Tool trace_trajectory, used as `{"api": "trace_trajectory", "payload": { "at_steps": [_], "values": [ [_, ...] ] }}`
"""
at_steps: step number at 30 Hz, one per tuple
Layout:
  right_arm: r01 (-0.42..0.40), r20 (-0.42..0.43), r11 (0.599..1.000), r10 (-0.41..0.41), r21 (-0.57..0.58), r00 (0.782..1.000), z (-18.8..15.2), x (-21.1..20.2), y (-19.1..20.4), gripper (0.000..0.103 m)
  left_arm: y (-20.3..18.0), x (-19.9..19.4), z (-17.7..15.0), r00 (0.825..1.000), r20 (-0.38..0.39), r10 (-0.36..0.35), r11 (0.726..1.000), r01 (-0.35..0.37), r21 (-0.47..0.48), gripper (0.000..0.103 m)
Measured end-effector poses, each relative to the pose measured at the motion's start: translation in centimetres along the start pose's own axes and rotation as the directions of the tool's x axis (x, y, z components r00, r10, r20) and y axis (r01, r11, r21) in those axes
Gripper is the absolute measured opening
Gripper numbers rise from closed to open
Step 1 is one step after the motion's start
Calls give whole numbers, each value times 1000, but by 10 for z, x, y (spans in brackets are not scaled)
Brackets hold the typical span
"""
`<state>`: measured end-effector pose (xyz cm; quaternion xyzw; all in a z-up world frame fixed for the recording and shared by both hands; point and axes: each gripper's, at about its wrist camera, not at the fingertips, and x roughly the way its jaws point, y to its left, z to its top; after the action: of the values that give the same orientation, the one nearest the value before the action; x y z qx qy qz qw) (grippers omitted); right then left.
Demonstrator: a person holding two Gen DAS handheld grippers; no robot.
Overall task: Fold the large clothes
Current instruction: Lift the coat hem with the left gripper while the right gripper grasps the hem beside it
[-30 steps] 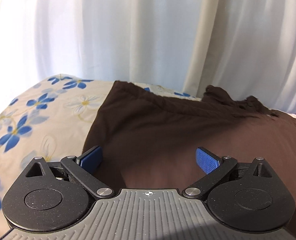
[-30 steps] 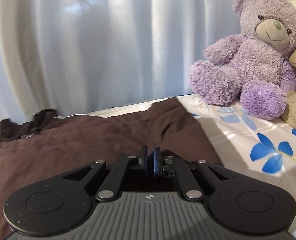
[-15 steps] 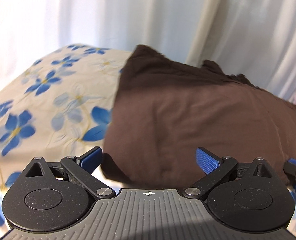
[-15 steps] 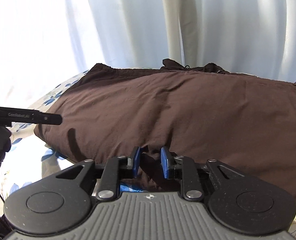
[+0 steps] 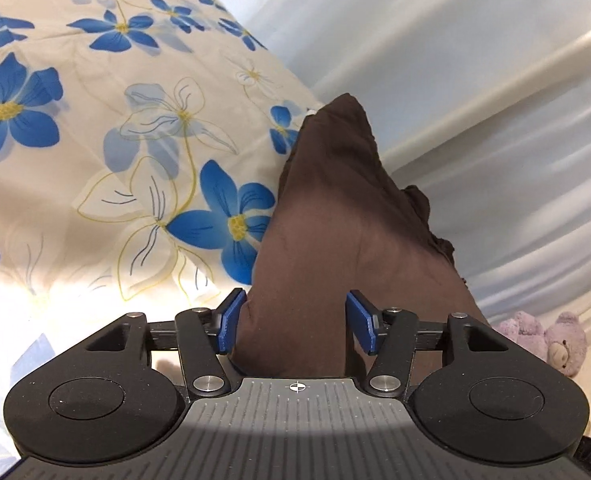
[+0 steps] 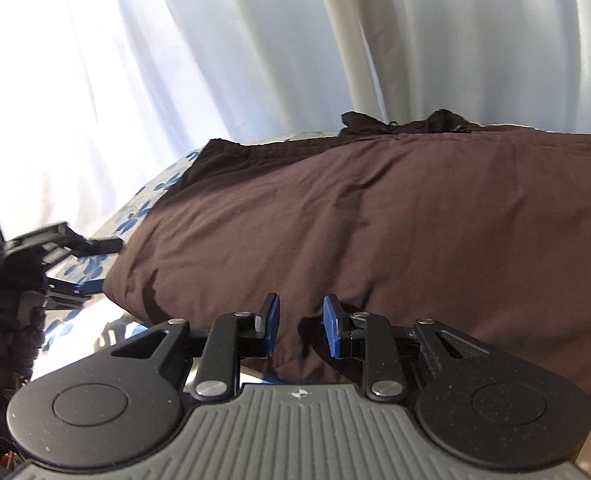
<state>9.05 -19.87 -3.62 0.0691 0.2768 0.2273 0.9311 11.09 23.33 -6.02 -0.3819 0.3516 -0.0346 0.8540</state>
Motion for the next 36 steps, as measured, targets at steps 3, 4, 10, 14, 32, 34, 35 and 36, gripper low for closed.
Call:
{"api": "trace_trajectory", "payload": {
  "at_steps": [3, 4, 10, 14, 32, 34, 35, 36],
  "values": [
    [-4, -15, 1000, 4, -16, 1000, 2, 7, 5, 24, -7, -3, 3, 999, -2, -32, 999, 32, 20, 42],
    [-9, -16, 1000, 9, -22, 1000, 2, 8, 7, 24, -9, -7, 5, 999, 5, -45, 999, 44, 28, 36],
    [17, 36, 999, -15, -49, 999, 9, 9, 12, 24, -3, -16, 11, 999, 33, -40, 999, 40, 3, 38],
    [27, 49, 999, -26, -30, 998, 16, 13, 7, 24, 9, -14, 8, 1000, -2, -8, 1000, 8, -28, 68],
    [118, 18, 984, -117, -130, 993, 52, 59, 30, 18, 13, 41, 23, 985, -94, -148, 975, 129, -183, 62],
    [158, 27, 981, -156, -116, 987, 58, 65, 30, 16, 14, 43, 24, 984, -93, -152, 974, 133, -183, 60],
    [171, 27, 980, -169, -106, 985, 60, 68, 29, 16, 16, 45, 24, 984, -94, -152, 974, 133, -183, 60],
    [178, 21, 979, -177, -103, 984, 60, 73, 29, 16, 17, 47, 25, 984, -93, -152, 974, 133, -186, 60]
  ]
}}
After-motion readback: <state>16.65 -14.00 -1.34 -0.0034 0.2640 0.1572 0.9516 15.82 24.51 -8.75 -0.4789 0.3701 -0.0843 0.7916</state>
